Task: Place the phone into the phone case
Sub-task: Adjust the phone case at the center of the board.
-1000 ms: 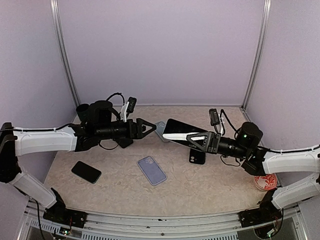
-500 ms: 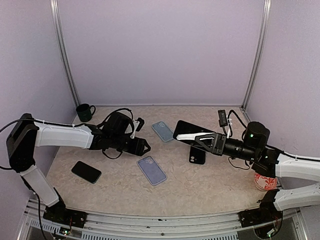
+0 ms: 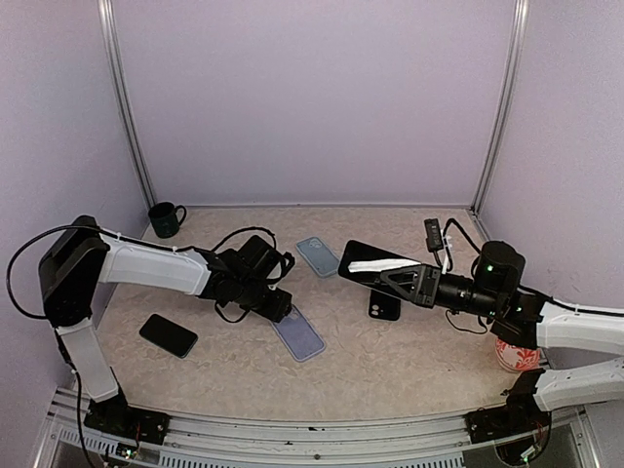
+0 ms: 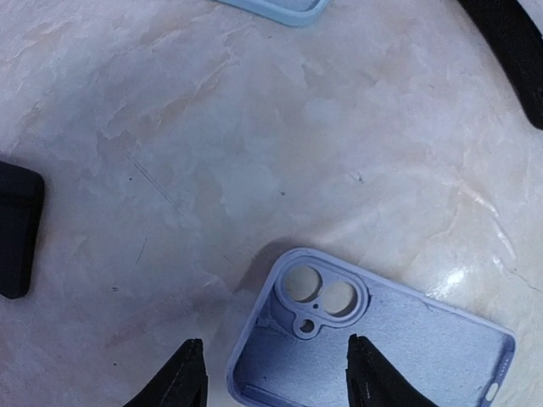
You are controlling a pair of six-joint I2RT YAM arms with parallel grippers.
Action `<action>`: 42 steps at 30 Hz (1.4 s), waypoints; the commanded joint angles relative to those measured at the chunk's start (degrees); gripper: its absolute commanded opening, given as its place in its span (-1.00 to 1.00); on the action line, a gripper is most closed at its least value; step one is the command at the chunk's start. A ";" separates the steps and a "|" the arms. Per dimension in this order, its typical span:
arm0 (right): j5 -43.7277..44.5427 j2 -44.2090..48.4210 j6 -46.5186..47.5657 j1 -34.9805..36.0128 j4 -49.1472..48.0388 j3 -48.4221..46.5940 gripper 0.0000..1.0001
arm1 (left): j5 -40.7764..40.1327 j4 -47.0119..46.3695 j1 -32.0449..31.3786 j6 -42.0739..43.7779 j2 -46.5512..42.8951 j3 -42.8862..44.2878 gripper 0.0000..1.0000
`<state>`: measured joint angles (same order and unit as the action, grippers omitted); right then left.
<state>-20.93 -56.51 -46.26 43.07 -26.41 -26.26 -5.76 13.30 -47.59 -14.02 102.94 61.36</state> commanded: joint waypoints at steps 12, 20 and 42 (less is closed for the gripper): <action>-0.09 3.78 0.92 0.33 -1.22 1.35 -1.00 | -3.86 -0.40 -0.22 0.40 6.06 3.94 -0.09; -0.66 2.37 0.48 0.40 -1.74 0.71 -1.00 | -3.84 -1.17 0.00 0.39 7.62 3.93 -0.23; -1.68 -2.04 -0.89 0.36 -3.21 -0.43 -1.00 | -4.03 -0.15 -0.78 -7.31 9.47 2.70 -0.87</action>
<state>-22.11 -58.22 -46.83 43.07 -25.45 -24.97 -9.19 12.05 -48.12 -17.54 110.24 64.25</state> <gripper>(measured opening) 0.047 0.070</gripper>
